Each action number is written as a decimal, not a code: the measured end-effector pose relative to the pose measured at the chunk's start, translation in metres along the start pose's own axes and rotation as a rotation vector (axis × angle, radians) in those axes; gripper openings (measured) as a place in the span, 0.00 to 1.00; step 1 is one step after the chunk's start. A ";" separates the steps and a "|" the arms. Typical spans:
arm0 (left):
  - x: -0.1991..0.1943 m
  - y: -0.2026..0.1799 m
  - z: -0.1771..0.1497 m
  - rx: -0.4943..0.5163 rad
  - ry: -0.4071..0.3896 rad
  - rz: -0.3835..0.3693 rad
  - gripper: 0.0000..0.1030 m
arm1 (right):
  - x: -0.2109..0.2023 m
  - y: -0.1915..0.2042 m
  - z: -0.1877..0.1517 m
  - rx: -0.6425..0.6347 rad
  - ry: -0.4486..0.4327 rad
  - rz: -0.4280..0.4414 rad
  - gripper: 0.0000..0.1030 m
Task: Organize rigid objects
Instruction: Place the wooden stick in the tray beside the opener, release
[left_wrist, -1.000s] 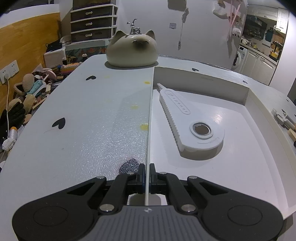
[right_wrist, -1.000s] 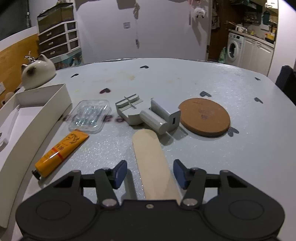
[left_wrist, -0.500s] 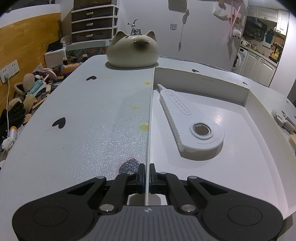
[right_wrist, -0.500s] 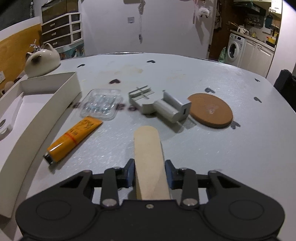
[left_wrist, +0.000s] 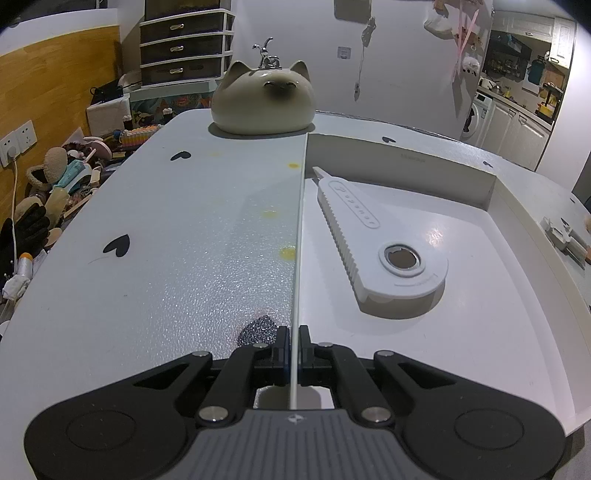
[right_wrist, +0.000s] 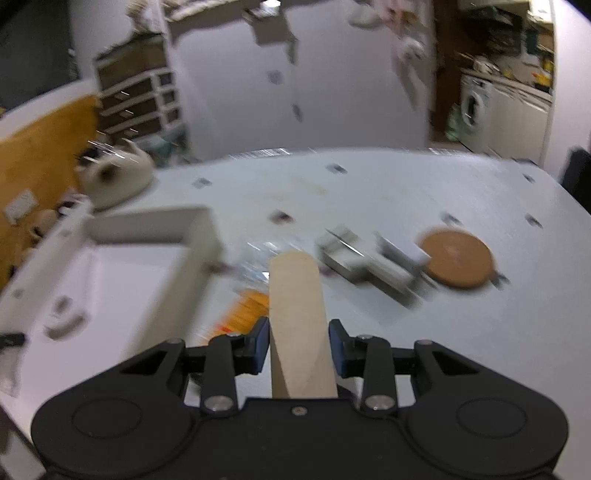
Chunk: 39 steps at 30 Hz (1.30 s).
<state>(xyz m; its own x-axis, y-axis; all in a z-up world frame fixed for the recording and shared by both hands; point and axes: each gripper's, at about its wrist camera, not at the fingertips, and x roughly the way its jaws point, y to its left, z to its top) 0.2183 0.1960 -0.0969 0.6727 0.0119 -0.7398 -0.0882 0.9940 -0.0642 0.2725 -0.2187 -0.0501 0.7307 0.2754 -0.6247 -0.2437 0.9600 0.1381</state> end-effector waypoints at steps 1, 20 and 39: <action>0.000 0.000 0.000 -0.003 0.000 0.000 0.02 | -0.001 0.010 0.006 -0.011 -0.008 0.029 0.34; 0.001 0.004 -0.001 -0.007 -0.005 -0.015 0.02 | 0.114 0.172 0.048 -0.200 0.161 0.214 0.34; 0.002 0.005 -0.001 -0.007 -0.002 -0.016 0.02 | 0.174 0.207 0.049 -0.213 0.245 0.224 0.39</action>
<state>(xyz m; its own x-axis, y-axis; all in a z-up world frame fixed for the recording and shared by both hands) 0.2185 0.2010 -0.0990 0.6755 -0.0038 -0.7374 -0.0822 0.9934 -0.0805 0.3806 0.0302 -0.0921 0.4772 0.4318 -0.7654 -0.5258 0.8381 0.1450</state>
